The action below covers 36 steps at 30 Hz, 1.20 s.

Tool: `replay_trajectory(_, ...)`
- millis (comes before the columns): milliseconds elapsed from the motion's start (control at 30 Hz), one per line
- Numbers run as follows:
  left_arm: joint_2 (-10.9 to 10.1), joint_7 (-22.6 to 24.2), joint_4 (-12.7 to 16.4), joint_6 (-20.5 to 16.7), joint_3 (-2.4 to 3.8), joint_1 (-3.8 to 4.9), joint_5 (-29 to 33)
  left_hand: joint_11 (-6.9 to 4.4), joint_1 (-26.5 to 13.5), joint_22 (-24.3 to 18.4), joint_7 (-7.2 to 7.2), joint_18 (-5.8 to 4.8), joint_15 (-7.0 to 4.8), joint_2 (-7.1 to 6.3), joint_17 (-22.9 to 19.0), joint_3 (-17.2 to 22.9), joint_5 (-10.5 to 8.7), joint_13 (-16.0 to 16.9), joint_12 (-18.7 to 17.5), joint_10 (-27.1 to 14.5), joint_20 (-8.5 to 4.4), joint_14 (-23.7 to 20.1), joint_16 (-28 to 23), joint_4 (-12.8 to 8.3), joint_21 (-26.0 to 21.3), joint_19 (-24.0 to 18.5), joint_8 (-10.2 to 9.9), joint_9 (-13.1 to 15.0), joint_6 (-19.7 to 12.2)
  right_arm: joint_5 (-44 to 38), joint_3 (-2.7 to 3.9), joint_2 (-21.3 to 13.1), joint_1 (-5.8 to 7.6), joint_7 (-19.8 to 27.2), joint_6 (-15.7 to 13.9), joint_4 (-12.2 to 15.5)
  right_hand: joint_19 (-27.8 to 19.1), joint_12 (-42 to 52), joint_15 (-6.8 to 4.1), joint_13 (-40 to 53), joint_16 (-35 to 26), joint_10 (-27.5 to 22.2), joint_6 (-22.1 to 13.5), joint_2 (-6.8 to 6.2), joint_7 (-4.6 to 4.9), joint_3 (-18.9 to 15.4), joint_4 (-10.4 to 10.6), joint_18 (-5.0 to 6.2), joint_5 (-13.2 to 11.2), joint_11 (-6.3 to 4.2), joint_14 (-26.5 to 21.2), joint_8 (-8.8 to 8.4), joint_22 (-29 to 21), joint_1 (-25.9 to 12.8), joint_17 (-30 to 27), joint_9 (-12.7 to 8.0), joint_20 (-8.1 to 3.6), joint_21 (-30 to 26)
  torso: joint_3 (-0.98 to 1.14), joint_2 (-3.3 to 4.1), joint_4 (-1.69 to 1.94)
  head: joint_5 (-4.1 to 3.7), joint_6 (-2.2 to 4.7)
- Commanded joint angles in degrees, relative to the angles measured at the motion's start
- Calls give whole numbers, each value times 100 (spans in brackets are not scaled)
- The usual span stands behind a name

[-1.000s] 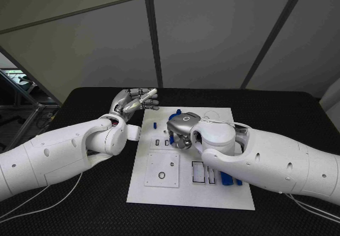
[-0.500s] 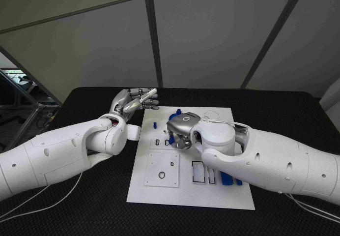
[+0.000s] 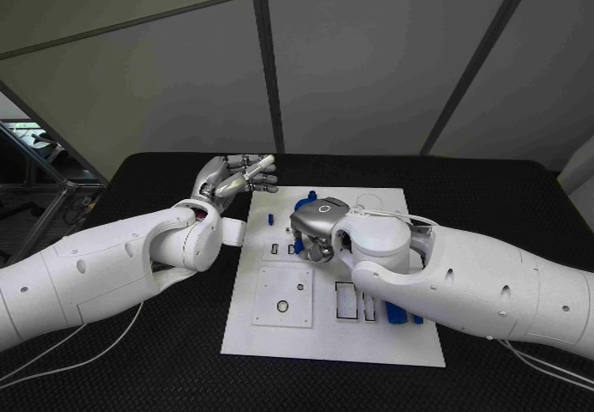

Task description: Assemble the parts on the task board

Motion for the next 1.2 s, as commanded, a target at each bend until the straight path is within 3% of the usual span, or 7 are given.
replay_trajectory(33, 6, 9, 4, 70, 5, 9, -6, 32, 5, 2, 20, 271, 17, 54, 5, -10, 17, -2, -26, -1, -4, -33, -32, -36, 1, -50, -33, -5, 7, -172, 1, -6, 7, -41, -80, 40, -12, 31, -17, 19, -36, 39, 87, 19, -13, 42, -13, -92, 34, -34, 445, 65, 12, -34, 781, 23, -12, -23, 3, -2, -2, -5, 14)
replay_trajectory(567, 2, -4, 7, 77, 5, 9, -6, 33, 4, 2, 20, 271, 17, 53, 7, -12, 17, -2, -28, -3, -3, -34, -35, -38, 2, -52, -36, -6, 6, -686, 1, -91, 6, -308, -25, 256, 1, 48, -62, 42, -37, 75, 219, -1, -74, 79, -61, -94, 93, -85, 447, 163, 27, -41, 786, 81, -50, -18, -1, -1, -1, -12, 53)
replay_trajectory(933, 0, -20, 4, 78, 5, 9, -6, 34, 3, 2, 21, 271, 18, 52, 11, -14, 17, -2, -32, -5, -2, -35, -39, -41, 2, -55, -40, -6, 4, -787, -4, -69, 8, -385, 362, 260, -4, 33, -76, 27, -50, 70, 238, -34, -86, 69, -63, -93, 105, -96, 443, 186, 15, -78, 766, 101, -64, -27, -5, 1, 1, 53, 35)
replay_trajectory(1200, 4, -24, 3, 76, 5, 9, -6, 34, 3, 2, 21, 271, 18, 52, 11, -14, 17, -2, -32, -5, -2, -35, -39, -41, 2, -55, -40, -6, 4, -814, -152, -52, 12, -428, 603, 253, -10, 25, -79, 20, -57, 66, 233, -45, -87, 64, -58, -90, 103, -97, 440, 189, 2, -98, 756, 106, -67, -34, -8, -1, -2, 68, 6)
